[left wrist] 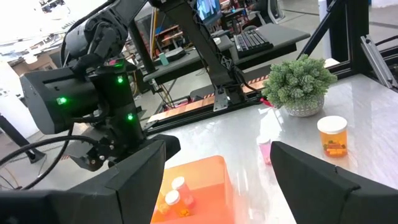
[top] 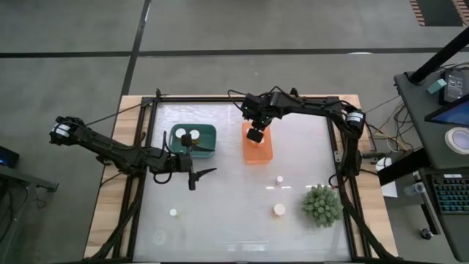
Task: Pick and place medicine bottles into bin by pill shape (circle, oval)
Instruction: Adjust the small yellow pill bottle on the orange bin, then put the small yellow pill bottle into the orange bin
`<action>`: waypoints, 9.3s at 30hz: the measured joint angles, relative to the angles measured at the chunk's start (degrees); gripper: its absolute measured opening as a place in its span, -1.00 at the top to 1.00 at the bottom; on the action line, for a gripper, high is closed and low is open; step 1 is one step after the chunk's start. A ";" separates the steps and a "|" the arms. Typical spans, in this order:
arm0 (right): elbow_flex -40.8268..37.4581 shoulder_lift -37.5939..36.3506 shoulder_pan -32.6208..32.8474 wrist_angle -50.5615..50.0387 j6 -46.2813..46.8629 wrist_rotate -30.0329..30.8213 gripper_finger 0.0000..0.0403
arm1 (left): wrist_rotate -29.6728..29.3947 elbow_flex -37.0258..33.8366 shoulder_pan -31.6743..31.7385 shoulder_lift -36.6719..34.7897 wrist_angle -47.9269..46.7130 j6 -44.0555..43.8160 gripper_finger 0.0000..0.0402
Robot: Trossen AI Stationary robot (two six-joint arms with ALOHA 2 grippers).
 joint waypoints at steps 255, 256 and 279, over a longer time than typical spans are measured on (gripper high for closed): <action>-55.73 -48.12 41.29 62.45 -10.58 23.17 0.03 | 5.40 40.28 5.35 34.71 -23.25 -22.12 0.50; -55.71 -47.96 41.27 62.86 -10.64 23.15 0.04 | 5.38 40.30 5.26 34.71 -22.85 -22.12 0.50; -55.71 -44.50 41.27 69.64 -13.88 21.95 0.32 | 5.55 40.09 5.26 34.71 -20.82 -22.12 0.50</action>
